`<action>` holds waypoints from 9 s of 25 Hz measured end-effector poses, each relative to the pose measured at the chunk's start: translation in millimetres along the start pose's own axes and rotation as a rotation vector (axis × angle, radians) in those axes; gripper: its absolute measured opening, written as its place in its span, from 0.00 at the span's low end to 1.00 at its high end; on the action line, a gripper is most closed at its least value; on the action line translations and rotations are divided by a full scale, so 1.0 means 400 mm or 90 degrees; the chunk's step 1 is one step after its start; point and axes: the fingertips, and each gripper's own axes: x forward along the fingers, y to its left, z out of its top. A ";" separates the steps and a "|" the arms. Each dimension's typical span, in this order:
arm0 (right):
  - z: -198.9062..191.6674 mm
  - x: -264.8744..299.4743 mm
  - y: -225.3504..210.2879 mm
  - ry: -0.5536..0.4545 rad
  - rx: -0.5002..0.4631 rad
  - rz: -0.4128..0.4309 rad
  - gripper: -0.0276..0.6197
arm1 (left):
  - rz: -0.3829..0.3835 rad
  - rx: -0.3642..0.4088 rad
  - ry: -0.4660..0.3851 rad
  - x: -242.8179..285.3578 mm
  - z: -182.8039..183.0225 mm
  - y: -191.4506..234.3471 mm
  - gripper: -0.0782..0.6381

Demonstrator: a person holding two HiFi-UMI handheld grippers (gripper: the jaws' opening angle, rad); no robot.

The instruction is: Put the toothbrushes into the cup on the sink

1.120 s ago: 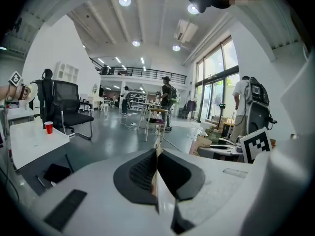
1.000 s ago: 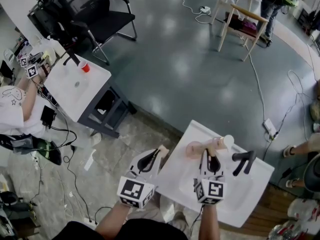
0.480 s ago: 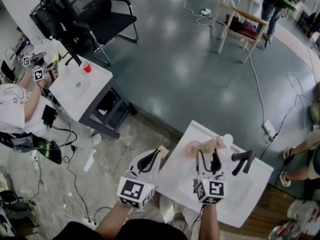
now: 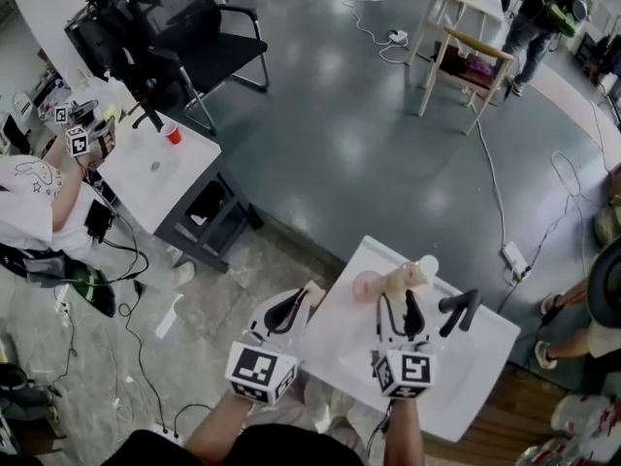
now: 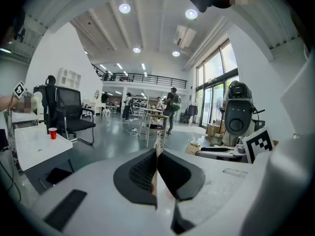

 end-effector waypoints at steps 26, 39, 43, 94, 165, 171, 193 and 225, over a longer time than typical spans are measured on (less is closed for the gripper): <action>0.154 -0.378 0.005 -0.090 -0.086 0.089 0.10 | 0.083 0.028 -0.097 -0.249 0.095 -0.267 0.12; 0.152 -0.435 0.016 -0.086 -0.095 0.100 0.04 | 0.092 0.034 -0.102 -0.291 0.087 -0.313 0.12; 0.158 -0.435 0.019 -0.092 -0.093 0.102 0.04 | 0.089 0.037 -0.103 -0.287 0.087 -0.318 0.12; -0.002 -0.245 -0.098 -0.026 0.005 -0.105 0.04 | -0.125 0.051 -0.031 0.143 0.079 -0.208 0.12; -0.018 -0.188 -0.103 0.009 0.004 -0.110 0.04 | -0.135 0.049 -0.017 0.179 0.029 -0.184 0.34; 0.047 -0.235 -0.074 -0.021 -0.025 -0.075 0.04 | -0.103 0.063 -0.043 0.090 0.081 -0.204 0.28; 0.207 -0.429 0.016 -0.126 -0.095 0.061 0.04 | 0.020 0.060 -0.123 -0.246 0.144 -0.321 0.14; 0.201 -0.490 0.027 -0.137 -0.102 0.112 0.04 | 0.066 0.076 -0.116 -0.330 0.085 -0.389 0.12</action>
